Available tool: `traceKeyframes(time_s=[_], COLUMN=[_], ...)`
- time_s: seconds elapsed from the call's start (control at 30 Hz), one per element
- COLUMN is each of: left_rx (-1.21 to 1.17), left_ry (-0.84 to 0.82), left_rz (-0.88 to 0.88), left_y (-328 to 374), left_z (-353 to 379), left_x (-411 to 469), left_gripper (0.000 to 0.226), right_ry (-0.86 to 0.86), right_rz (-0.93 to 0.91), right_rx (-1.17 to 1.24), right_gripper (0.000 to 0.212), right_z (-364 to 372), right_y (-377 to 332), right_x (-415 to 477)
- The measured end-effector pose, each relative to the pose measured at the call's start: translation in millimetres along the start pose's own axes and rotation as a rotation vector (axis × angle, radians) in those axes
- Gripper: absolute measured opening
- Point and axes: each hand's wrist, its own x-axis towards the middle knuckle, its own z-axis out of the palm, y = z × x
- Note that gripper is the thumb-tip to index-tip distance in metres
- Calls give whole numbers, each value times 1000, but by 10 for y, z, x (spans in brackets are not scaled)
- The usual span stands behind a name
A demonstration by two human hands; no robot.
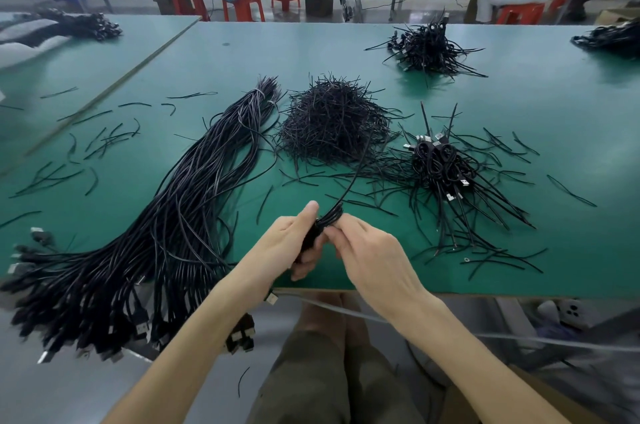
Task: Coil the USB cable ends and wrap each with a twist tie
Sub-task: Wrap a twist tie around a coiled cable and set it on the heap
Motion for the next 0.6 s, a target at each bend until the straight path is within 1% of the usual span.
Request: traceKeyframes(time_s=[0.07,0.1,0.2,0.27,0.33,0.37,0.43,0.5,0.6], left_rx=[204,248,220,214,109,60,-6,-28,49], left_ry=[13,10,-54,-64,-48,-18,65,128,169], left_rz=[123,175,237,256,267,275,306,351,430], left_y=[30,45,94,112,126,128,110,113,107], left_z=[-67,-104,-148,-134,-107,-100,-96,-76,-70], left_x=[3,6,1,0,-17,-22,-24,-35,-47], left_gripper=[61,57,44,33,19,16,19,21,27], right_ry=[-5,-19,-76,-96,-84,-73,-58,-41,3], right_rz=[3,7,22,19,8,10,63,148,206], right_rx=[25,38,105,138,155,170,262,401,540], right_gripper=[21,21,18,15,13,10,10,17,27], right_z=[-33,-45,-61,-61,-58,-54,-34,-14,-4], right_y=[-4,-3,5,-9,-22,-21,-8,5,-1], right_x=[8,15,35,44,48,53,56,55,60])
